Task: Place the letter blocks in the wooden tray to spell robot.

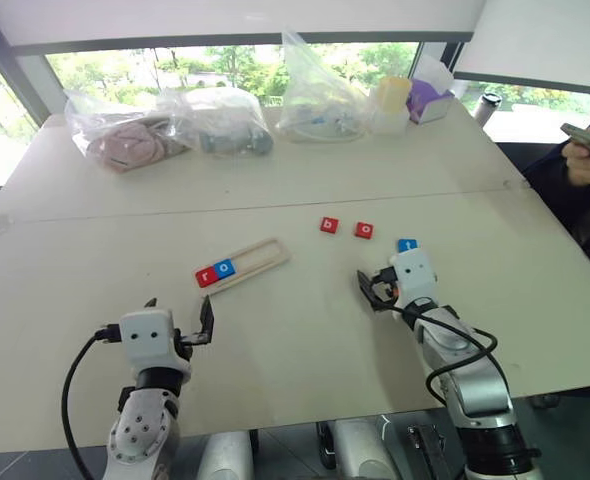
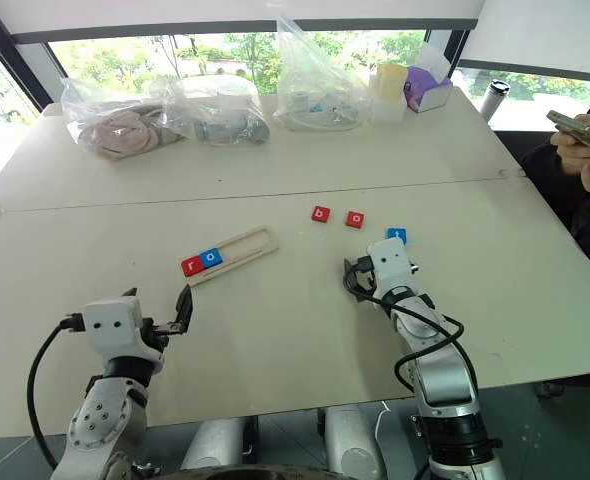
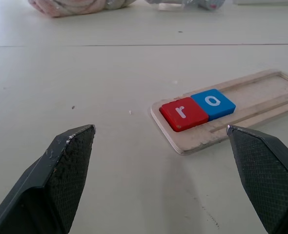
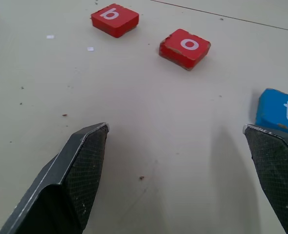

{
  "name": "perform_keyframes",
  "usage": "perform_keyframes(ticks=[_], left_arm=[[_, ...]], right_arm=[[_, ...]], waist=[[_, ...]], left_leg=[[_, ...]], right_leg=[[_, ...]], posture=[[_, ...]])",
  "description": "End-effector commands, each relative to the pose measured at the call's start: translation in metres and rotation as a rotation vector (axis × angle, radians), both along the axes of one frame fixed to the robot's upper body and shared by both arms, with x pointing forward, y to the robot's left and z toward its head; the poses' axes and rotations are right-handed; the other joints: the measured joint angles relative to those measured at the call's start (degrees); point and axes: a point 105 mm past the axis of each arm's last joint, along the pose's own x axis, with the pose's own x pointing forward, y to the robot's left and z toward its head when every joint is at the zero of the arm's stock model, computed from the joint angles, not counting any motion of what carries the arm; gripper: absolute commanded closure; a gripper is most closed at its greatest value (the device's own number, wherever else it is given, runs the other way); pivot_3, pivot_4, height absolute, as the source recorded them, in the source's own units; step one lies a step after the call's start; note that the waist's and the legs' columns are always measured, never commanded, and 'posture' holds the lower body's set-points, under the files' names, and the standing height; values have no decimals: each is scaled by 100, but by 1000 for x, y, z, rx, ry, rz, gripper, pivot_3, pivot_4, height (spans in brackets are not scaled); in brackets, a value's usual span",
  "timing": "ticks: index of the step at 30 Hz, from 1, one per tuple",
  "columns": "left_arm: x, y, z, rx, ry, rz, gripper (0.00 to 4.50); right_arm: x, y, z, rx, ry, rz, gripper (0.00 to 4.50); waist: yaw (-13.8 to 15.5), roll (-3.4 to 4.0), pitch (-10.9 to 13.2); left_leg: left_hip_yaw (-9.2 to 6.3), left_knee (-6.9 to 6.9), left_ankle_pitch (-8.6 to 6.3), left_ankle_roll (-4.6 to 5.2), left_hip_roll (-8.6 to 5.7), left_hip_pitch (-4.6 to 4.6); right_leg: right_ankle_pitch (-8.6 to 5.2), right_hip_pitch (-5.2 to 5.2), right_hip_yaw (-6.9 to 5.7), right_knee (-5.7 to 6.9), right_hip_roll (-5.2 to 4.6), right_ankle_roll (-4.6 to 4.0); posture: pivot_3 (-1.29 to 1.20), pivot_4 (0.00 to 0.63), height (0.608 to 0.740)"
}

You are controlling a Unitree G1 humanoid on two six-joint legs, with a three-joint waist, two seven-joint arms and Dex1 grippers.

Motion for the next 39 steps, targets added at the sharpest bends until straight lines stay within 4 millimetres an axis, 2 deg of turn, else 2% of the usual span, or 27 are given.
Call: perform_keyframes(ticks=[1, 5, 24, 30, 34, 39], left_arm=[[1, -1, 7, 17, -31, -5, 0], [3, -3, 11, 16, -53, -24, 0], [1, -4, 10, 19, -45, -27, 0], [5, -7, 16, 44, -67, -83, 0], [11, -7, 32, 77, -101, -203, 0], [19, -3, 44, 100, -75, -408, 0]], right_arm=[[-1, -1, 17, 3, -65, -15, 33], [-2, -2, 16, 5, -60, -23, 33], [0, 1, 18, -2, -64, 2, 33], [5, 1, 25, -25, -97, 26, 33], [13, 16, 48, -105, -184, 201, 33], [21, 23, 66, -126, -163, 391, 33]], waist=[[0, 0, 0], [4, 0, 0], [3, 0, 0], [2, 0, 0], [3, 1, 0], [7, 0, 0]], left_leg=[[1, 0, 0, 0, 0, -1], [-1, -4, 0, 0, 0, -2], [-2, -3, 0, 1, 0, -1], [-2, -2, 0, 1, 0, 0], [-2, 0, 1, 1, 0, 1], [-2, 0, 2, 2, 0, 8]], right_leg=[[0, 0, 0, -1, -1, 0], [0, -2, 0, 2, 2, 0], [0, -1, 0, 7, 4, 0], [0, -1, 0, 7, 4, 0], [0, 0, 0, 10, 5, 0], [1, 3, -1, 25, 7, -1]], posture=[[0, 150, 740], [0, 150, 740], [0, 150, 740], [0, 150, 740], [0, 150, 740], [0, 150, 740]])
